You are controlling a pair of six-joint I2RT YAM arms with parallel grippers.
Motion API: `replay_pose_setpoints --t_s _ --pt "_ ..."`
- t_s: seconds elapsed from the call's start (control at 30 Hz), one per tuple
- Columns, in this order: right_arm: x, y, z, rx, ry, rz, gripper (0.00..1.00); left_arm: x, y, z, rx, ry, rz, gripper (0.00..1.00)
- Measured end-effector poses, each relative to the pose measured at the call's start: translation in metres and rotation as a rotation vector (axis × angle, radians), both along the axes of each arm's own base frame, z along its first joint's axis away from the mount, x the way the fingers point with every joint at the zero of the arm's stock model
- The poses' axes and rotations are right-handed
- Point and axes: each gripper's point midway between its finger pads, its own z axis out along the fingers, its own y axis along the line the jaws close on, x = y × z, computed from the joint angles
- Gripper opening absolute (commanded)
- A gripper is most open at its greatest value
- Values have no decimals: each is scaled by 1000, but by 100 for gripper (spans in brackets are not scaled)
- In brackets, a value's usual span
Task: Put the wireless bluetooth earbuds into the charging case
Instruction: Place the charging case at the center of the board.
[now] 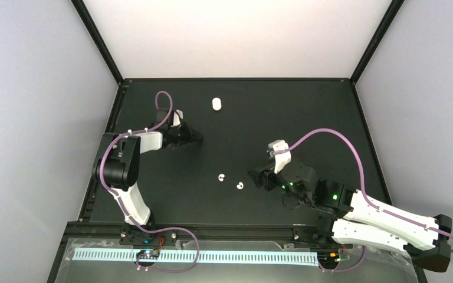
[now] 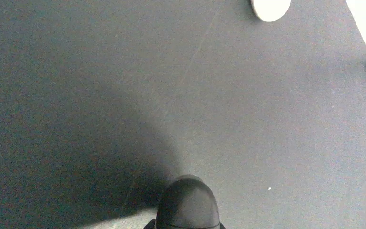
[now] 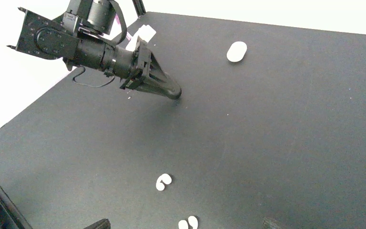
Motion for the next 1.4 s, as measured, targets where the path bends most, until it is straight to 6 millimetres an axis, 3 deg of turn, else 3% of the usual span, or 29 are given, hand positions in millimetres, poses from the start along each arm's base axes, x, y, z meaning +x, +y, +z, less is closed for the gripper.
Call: replay_pose_setpoints --t_s 0.1,0.37,0.93,1.13,1.2,1.3,1.4 --pt "0 0 4 3 -2 0 83 -3 0 -9 2 29 -2 3" --pt "-1 -2 4 -8 4 -1 83 0 1 -8 14 37 0 30" --pt "-2 -8 6 -7 0 -8 83 -6 10 -8 72 54 16 63" --pt "-1 -9 10 -3 -3 -13 83 -23 27 -4 131 80 60 89" --pt "-1 -8 14 4 -8 -16 83 -30 35 -1 151 90 80 98" --pt "1 -5 23 18 -15 -17 83 -44 49 15 188 84 114 99" --pt "7 4 42 46 -26 -18 83 -54 60 56 220 8 150 99"
